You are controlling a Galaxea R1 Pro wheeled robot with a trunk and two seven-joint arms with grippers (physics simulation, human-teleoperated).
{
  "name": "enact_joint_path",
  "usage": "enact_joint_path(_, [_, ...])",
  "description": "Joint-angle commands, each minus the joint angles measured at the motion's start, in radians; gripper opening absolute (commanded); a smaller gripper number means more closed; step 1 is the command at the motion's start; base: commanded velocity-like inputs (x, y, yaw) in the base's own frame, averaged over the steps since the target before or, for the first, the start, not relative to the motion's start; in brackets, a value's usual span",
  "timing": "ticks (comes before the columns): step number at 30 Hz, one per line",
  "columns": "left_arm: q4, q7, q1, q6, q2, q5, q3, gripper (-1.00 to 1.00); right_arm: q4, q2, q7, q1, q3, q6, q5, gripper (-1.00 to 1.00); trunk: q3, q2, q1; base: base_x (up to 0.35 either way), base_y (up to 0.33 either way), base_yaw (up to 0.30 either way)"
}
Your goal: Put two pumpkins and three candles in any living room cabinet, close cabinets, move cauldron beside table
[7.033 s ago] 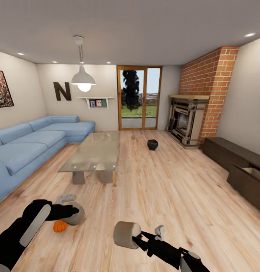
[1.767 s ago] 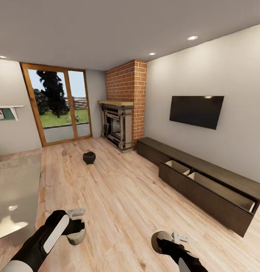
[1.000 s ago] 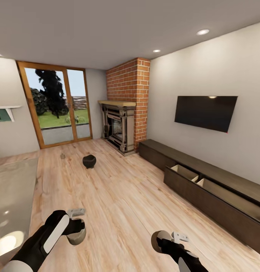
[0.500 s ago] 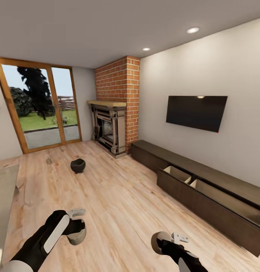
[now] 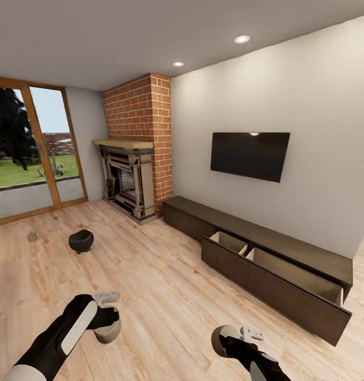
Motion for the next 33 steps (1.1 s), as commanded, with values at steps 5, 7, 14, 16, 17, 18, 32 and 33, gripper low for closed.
enact_joint_path(5, [-0.002,0.012,-0.001,0.002,0.001,0.008,-0.003,-1.00,0.000,0.000,0.000,-0.001,0.002,0.004,-0.003,-1.00,-0.005,-0.001,0.001,0.167,0.000,-0.257])
enact_joint_path(7, [-0.002,0.012,-0.001,0.002,0.001,0.008,-0.003,-1.00,0.000,0.000,0.000,-0.001,0.002,0.004,-0.003,-1.00,-0.007,-0.001,0.001,0.141,0.000,-0.256])
enact_joint_path(14, [-0.002,0.012,-0.001,0.002,0.001,0.008,-0.003,-1.00,0.000,0.000,0.000,-0.001,0.002,0.004,-0.003,-1.00,-0.012,-0.001,0.001,0.126,0.000,-0.256])
enact_joint_path(16, [-0.002,0.012,-0.001,0.002,0.001,0.008,-0.003,-1.00,0.000,0.000,0.000,-0.001,0.002,0.004,-0.003,-1.00,-0.014,-0.001,0.001,0.090,0.000,-0.255])
enact_joint_path(17, [-0.002,0.012,-0.001,0.002,0.001,0.008,-0.003,-1.00,0.000,0.000,0.000,-0.001,0.002,0.004,-0.003,-1.00,-0.014,-0.001,0.001,0.044,0.000,-0.255])
enact_joint_path(18, [-0.002,0.012,-0.001,0.002,0.001,0.008,-0.003,-1.00,0.000,0.000,0.001,-0.001,0.002,0.004,-0.003,-1.00,-0.015,-0.001,0.001,0.028,0.000,-0.254])
enact_joint_path(32, [-0.002,0.012,-0.001,0.002,0.001,0.008,-0.003,-1.00,0.000,0.000,0.002,-0.001,0.002,0.004,-0.003,-1.00,-0.026,-0.001,0.001,0.005,0.043,-0.254])
enact_joint_path(33, [-0.002,0.012,-0.001,0.002,0.002,0.008,-0.003,-1.00,0.000,0.000,0.002,-0.001,0.002,0.004,-0.003,-1.00,-0.027,-0.001,0.001,0.050,0.117,-0.254])
